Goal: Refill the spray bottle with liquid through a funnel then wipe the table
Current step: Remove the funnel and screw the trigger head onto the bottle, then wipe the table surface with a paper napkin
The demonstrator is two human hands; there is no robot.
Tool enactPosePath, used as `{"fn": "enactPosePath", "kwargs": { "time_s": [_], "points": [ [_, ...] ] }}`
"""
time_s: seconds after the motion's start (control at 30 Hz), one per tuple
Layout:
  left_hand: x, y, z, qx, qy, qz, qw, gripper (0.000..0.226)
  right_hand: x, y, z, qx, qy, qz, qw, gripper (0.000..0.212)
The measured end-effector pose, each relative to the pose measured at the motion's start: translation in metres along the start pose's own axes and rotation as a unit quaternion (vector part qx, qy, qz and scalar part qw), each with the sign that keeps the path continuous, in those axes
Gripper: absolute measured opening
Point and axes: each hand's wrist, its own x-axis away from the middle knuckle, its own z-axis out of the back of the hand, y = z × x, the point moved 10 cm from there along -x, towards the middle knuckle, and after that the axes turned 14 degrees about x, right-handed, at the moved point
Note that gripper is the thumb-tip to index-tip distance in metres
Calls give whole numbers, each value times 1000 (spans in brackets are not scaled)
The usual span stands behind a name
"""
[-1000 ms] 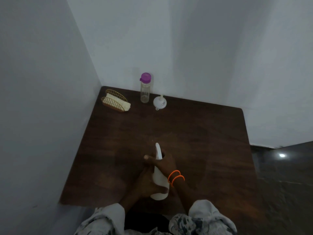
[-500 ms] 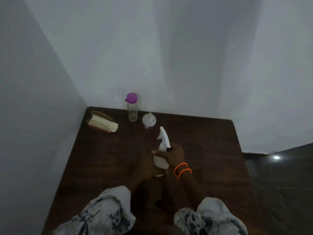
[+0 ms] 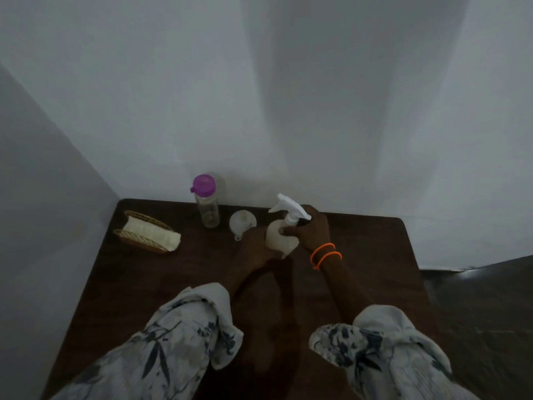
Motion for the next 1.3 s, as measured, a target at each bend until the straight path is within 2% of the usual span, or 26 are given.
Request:
{"fn": "enactPosePath", "kwargs": {
  "time_s": [0.33,0.6,0.67,0.77,0.83,0.9,0.97,1.03,1.13,1.3],
  "points": [
    [-39,7,-6,44,63,-44,996,84,-41,8,-6,-20,46,1,999,51],
    [-47,-2,-9,55,53,-60,995,90,-43,15,-8,4,63,8,998,54],
    [-47,-7,-7,63,61,-67,994,87,-41,11,-7,20,68,18,997,54],
    [-25,-2,10,50,76,-69,993,68,-33,11,-7,71,75,22,994,61],
    [-4,0,26,63,90,-52,993,60,-22,29,-10,36,95,-21,995,67],
    [14,-5,47,68,124,-40,989,60,-1,54,-15,-30,146,-102,984,64],
    [28,-17,68,60,157,-26,985,53,31,71,-24,-67,217,-187,956,50],
    [41,-29,88,60,181,-16,981,37,60,72,-46,-76,238,-233,940,31],
    [63,-56,120,86,223,20,971,31,82,54,-107,-69,160,-231,957,18],
    [94,-116,166,185,286,81,936,17,84,-20,-202,-32,15,-107,994,12]
  ]
}}
